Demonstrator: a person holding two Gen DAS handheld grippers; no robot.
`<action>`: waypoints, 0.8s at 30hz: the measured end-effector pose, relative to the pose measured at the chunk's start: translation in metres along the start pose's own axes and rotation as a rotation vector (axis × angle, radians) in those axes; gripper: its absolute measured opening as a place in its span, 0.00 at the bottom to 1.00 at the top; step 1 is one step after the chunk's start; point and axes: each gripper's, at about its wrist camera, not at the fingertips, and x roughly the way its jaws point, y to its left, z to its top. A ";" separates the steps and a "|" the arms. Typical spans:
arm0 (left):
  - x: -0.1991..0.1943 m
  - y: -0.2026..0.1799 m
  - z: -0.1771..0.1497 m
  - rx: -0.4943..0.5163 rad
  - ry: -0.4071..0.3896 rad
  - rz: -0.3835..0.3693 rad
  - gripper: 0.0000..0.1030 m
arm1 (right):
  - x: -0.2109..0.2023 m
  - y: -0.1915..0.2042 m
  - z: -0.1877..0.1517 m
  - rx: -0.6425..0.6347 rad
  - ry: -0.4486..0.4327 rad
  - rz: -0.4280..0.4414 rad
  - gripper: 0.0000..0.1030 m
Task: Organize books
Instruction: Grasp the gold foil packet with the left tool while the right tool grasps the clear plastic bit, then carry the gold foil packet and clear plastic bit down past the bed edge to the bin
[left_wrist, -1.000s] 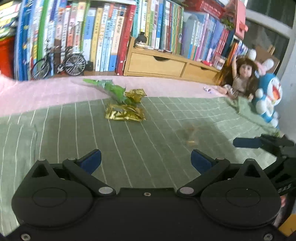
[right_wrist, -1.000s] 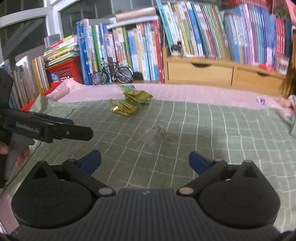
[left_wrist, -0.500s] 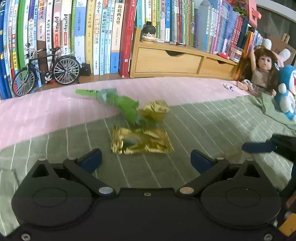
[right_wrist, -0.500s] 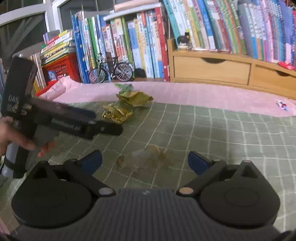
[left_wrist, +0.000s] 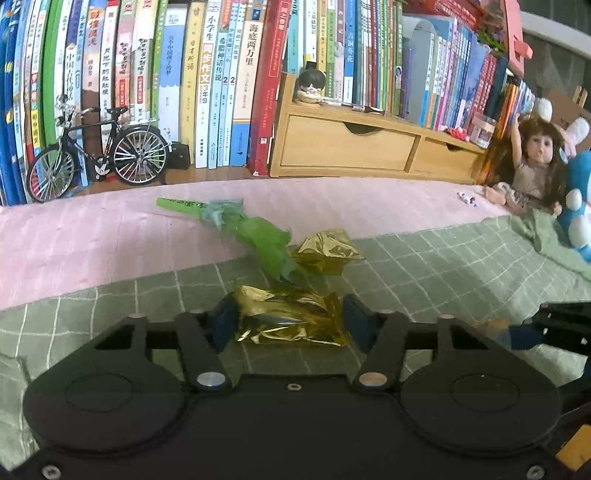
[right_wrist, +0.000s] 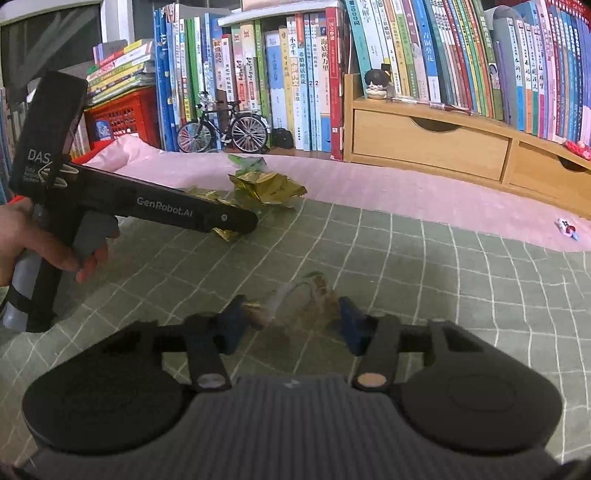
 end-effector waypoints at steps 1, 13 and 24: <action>-0.001 0.002 0.000 -0.016 0.001 -0.013 0.51 | -0.002 0.000 0.000 0.006 -0.002 0.007 0.50; -0.033 0.011 -0.012 -0.073 0.002 -0.049 0.51 | -0.021 0.010 0.000 0.020 -0.037 0.011 0.47; -0.095 0.003 -0.042 -0.074 0.008 -0.085 0.51 | -0.062 0.043 -0.020 0.000 -0.038 0.030 0.48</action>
